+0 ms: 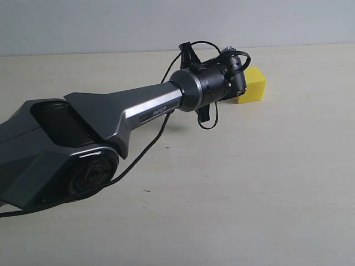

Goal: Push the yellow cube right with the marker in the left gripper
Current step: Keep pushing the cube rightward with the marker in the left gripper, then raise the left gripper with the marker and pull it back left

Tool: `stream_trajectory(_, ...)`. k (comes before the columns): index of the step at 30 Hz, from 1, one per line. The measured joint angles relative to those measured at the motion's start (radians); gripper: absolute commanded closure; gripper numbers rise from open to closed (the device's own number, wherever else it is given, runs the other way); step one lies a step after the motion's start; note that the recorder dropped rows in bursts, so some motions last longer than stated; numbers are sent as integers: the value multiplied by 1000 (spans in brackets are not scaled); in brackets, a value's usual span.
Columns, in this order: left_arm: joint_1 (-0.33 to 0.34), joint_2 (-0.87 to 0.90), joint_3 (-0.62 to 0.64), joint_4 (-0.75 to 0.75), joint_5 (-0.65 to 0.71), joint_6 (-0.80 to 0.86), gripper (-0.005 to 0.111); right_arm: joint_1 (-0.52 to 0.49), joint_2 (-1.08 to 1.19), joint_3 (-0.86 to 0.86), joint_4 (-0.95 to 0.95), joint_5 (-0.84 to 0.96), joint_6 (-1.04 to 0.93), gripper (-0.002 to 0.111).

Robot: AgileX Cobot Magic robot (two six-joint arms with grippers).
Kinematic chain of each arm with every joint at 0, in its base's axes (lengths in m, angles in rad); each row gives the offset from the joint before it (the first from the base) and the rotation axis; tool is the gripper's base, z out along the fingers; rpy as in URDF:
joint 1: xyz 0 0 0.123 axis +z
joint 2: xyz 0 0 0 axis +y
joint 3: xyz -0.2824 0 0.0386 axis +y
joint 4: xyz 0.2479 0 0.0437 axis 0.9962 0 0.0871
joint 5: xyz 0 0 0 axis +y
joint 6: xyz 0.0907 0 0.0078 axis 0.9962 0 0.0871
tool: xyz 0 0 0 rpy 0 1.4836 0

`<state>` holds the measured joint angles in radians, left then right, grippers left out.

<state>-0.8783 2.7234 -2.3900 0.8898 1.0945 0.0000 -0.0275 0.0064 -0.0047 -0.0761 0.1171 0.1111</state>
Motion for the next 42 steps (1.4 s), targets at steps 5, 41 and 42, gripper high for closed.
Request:
stream_trajectory(5, 0, 17, 0, -8, -2, 11, 107, 0, 0, 0, 0, 0, 0, 108)
stream_trajectory(41, -17, -152, -1, -371, -45, -83, 107, 0, 0, 0, 0, 0, 0, 108)
stream_trajectory(42, -8, -159, -2, -429, -45, -84, 107, 0, 0, 0, 0, 0, 0, 108)
